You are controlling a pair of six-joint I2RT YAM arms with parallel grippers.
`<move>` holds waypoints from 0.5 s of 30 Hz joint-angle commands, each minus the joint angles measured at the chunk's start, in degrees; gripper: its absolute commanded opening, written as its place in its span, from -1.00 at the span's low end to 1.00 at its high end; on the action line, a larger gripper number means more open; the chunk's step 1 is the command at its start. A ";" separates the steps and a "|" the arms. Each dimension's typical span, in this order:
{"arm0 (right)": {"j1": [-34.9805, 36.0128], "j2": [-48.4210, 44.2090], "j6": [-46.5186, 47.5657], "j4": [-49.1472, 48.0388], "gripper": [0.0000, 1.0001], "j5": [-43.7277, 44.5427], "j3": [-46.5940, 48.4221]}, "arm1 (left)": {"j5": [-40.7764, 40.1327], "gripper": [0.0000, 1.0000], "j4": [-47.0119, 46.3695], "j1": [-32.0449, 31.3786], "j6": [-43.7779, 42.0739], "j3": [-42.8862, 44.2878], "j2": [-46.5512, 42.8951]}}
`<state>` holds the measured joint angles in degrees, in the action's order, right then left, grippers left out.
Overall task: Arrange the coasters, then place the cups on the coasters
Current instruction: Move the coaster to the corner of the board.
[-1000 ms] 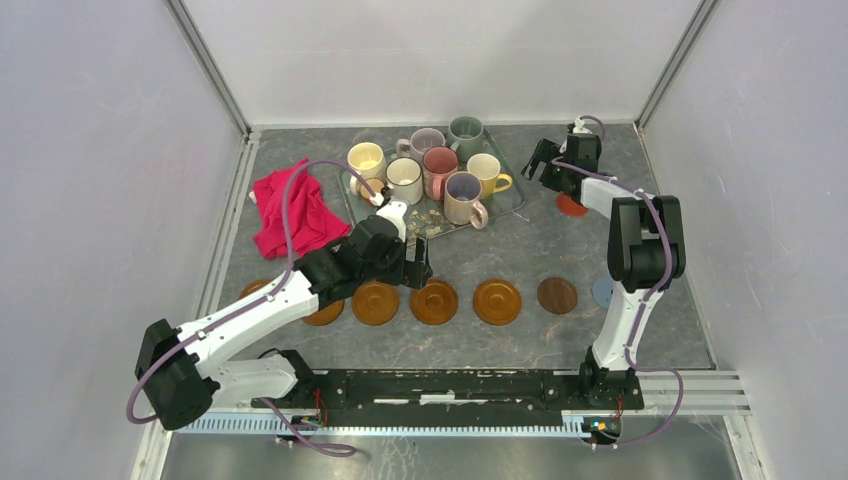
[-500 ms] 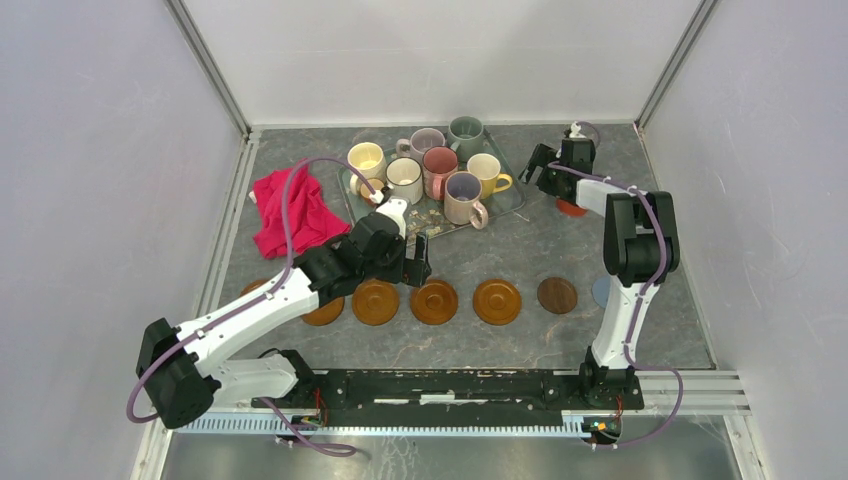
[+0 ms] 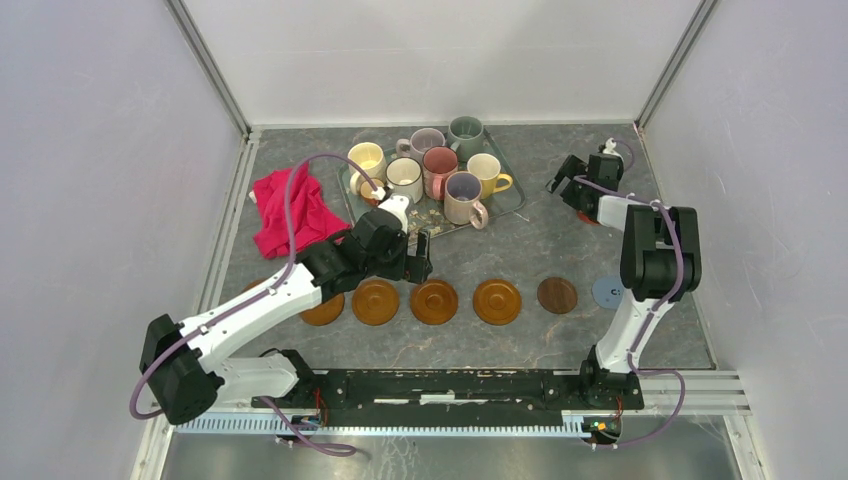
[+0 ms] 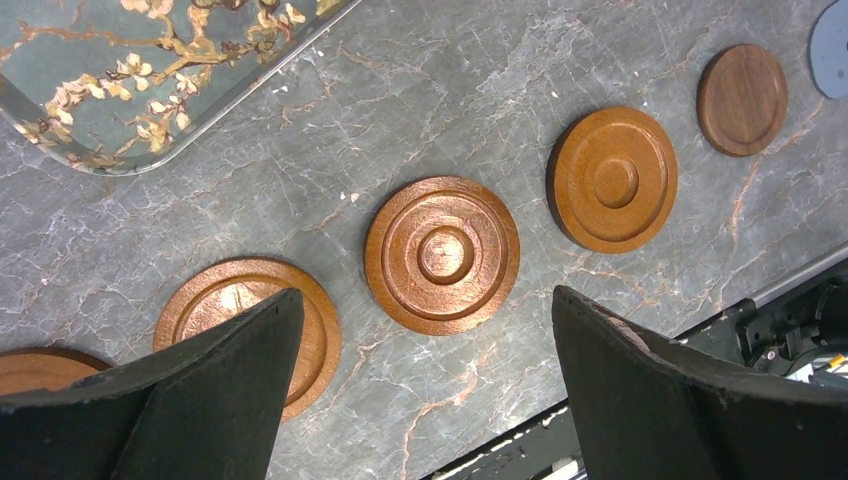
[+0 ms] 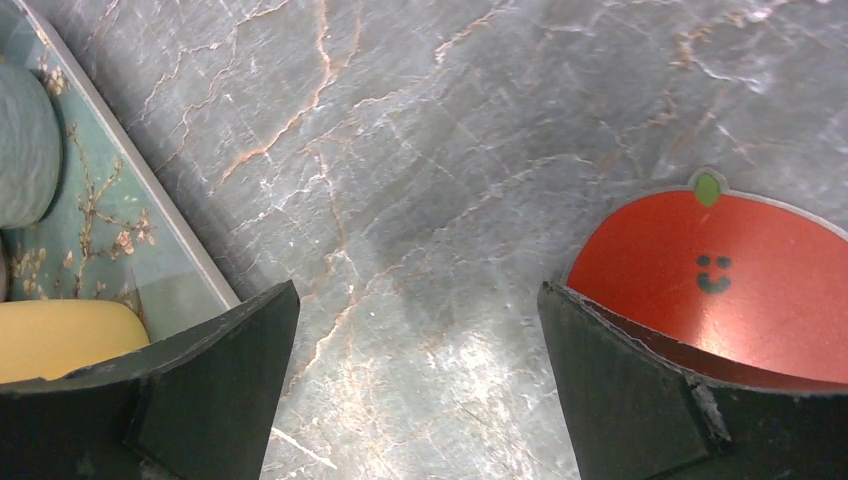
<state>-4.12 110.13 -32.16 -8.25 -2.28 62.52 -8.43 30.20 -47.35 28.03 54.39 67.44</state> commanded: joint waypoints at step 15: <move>-4.61 -7.51 -5.33 -3.16 0.96 0.44 -8.05 | 2.54 0.99 -0.34 0.16 0.83 5.14 3.15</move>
<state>-8.54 103.13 -36.34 -11.86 -0.54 52.66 -7.07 30.35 -47.35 28.08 56.73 70.11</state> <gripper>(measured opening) 0.982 0.994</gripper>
